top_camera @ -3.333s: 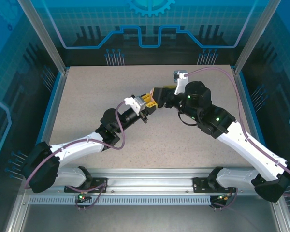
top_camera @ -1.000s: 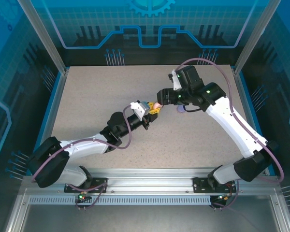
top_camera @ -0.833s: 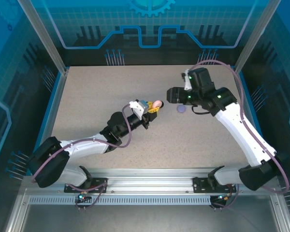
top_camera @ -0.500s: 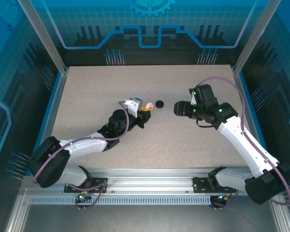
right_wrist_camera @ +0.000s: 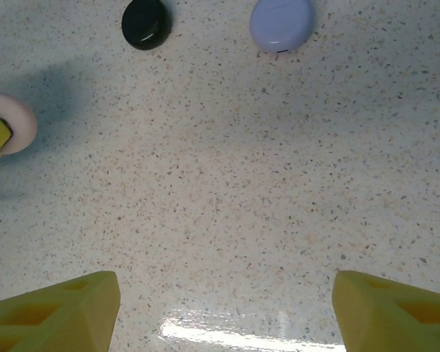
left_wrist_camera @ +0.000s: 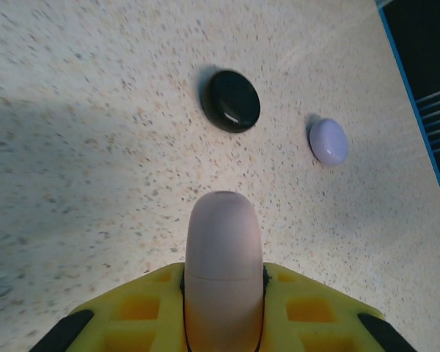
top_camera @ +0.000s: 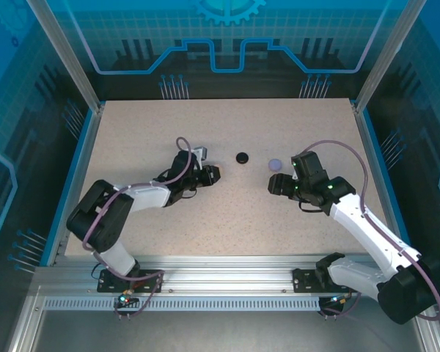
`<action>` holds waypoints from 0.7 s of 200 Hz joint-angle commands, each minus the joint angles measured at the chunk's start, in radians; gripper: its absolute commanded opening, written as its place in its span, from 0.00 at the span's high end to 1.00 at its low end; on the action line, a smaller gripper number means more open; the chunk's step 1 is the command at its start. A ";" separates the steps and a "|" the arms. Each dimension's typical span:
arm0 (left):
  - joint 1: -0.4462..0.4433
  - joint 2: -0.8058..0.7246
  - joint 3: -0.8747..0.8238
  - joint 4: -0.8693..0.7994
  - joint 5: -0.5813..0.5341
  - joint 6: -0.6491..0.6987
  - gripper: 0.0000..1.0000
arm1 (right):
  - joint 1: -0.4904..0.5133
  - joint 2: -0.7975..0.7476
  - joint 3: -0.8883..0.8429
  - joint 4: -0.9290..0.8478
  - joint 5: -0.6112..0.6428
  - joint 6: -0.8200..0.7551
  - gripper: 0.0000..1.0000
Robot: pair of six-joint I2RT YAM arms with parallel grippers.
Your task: Insert the wireless bluetooth earbuds into the charging case
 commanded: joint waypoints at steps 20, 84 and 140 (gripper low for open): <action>0.012 0.131 0.139 -0.094 0.138 -0.048 1.00 | -0.011 -0.008 0.000 0.020 0.037 0.013 0.23; 0.043 0.213 0.203 -0.215 0.162 -0.048 1.00 | -0.011 -0.002 0.006 0.010 0.043 0.009 0.23; 0.068 0.216 0.211 -0.304 0.142 -0.026 0.67 | -0.011 -0.002 0.052 0.002 0.045 0.004 0.23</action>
